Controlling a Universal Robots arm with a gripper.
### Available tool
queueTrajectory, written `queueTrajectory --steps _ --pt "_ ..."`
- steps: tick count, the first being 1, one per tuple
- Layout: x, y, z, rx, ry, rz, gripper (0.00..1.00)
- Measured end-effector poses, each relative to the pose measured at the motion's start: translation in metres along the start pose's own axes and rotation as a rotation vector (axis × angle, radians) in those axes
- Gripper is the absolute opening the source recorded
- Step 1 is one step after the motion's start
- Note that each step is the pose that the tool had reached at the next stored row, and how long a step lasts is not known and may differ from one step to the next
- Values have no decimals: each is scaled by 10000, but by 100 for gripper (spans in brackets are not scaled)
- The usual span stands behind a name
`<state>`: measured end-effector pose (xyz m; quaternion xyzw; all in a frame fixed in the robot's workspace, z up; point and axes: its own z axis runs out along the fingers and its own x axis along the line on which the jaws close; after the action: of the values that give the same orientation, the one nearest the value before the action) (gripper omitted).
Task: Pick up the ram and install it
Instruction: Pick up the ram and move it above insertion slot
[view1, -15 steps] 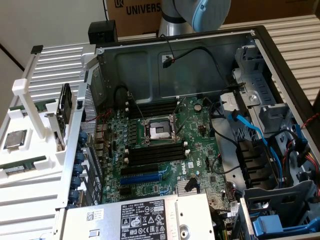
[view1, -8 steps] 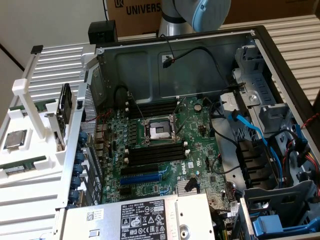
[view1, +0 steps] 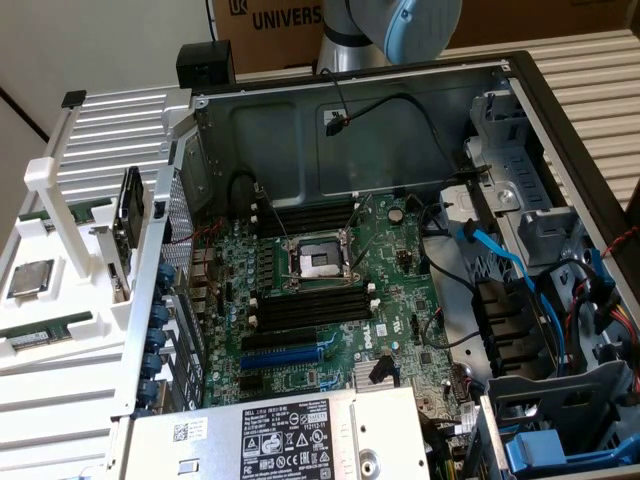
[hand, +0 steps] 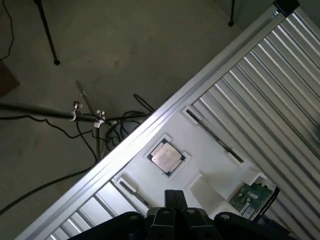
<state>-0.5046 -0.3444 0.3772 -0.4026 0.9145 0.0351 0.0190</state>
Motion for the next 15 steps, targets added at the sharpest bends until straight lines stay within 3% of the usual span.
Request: queueTrajectory --steps 5,15 --pt "0 0 1 -80 61 -1271 10" --pt "0 0 0 -195 152 -3097 10"
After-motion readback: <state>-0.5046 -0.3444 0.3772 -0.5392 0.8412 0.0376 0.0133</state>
